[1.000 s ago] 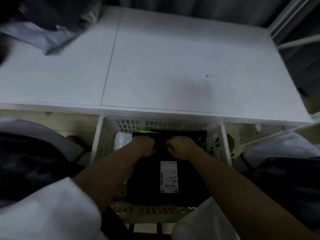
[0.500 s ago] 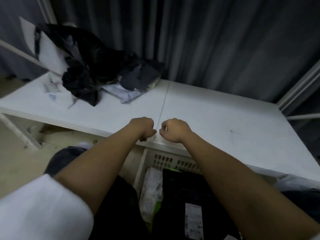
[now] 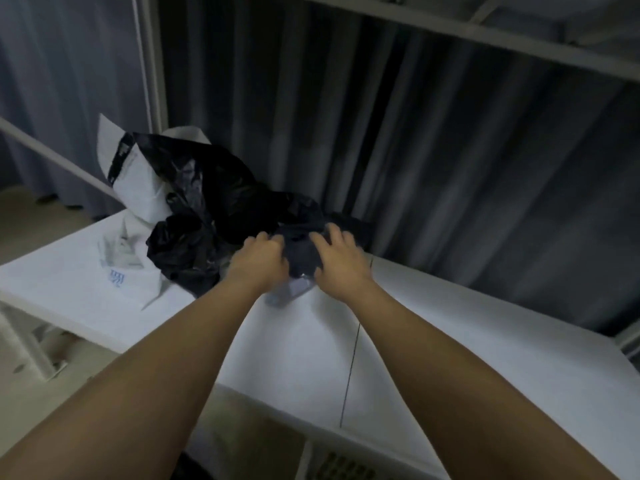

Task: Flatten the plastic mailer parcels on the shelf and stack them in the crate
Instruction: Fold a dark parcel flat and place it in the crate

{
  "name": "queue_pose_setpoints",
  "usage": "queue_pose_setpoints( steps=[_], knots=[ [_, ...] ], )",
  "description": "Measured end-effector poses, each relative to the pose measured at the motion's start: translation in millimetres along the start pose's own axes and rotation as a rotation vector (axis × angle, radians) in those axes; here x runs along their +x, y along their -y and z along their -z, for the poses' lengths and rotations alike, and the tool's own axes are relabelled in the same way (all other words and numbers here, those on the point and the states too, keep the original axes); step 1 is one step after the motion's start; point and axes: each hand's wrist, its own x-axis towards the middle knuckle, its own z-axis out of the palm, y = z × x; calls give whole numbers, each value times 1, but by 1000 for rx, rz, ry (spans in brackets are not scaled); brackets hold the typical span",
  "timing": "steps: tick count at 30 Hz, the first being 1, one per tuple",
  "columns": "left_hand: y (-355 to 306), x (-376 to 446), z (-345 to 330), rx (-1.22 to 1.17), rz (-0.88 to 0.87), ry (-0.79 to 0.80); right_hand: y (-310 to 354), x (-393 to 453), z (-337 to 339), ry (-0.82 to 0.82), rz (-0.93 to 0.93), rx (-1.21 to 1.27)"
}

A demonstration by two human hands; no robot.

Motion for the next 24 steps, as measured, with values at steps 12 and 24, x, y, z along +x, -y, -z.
queue_pose_setpoints(
  steps=[12,24],
  knots=[
    [6,77,-19,-141,9,-60,-43,84,-16,-67,-20,-142],
    [-79,18,24,-365,-81,-135,-100,-14,79,-439,-79,140]
  ],
)
